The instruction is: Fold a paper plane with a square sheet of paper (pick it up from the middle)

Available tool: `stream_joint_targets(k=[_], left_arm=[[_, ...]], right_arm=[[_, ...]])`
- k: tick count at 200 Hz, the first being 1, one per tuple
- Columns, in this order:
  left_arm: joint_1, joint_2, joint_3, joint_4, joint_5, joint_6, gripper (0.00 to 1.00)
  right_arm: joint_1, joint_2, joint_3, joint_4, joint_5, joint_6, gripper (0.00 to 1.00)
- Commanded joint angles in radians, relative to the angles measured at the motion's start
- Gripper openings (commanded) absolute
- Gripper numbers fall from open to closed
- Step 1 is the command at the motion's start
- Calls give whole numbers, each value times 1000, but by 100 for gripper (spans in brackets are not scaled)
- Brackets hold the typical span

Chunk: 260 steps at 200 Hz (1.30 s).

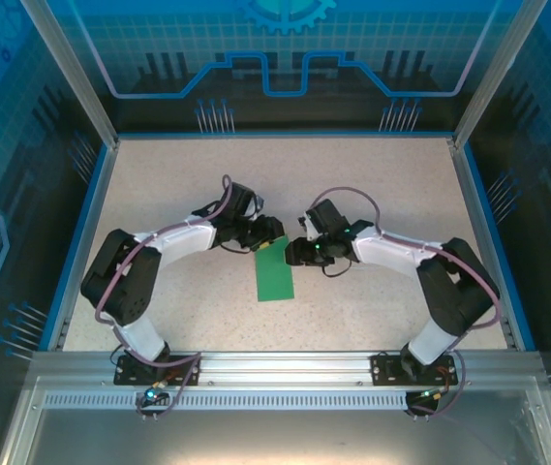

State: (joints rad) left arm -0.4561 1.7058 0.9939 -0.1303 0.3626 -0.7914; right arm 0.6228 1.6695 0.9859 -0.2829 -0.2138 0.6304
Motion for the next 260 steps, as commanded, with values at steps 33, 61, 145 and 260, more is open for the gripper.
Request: stream_joint_targets(k=[33, 61, 145, 260], left_arm=[[47, -92, -150, -38, -41, -35, 50], [46, -95, -185, -22, -30, -50, 51], [47, -102, -268, 44, 63, -83, 56], [30, -158, -377, 24, 188, -100, 61]], right_arm=[[11, 184, 180, -42, -65, -58, 38], [12, 249, 236, -48, -54, -64, 38], [-11, 359, 261, -50, -6, -2, 38], [-67, 375, 178, 28, -60, 229, 38]])
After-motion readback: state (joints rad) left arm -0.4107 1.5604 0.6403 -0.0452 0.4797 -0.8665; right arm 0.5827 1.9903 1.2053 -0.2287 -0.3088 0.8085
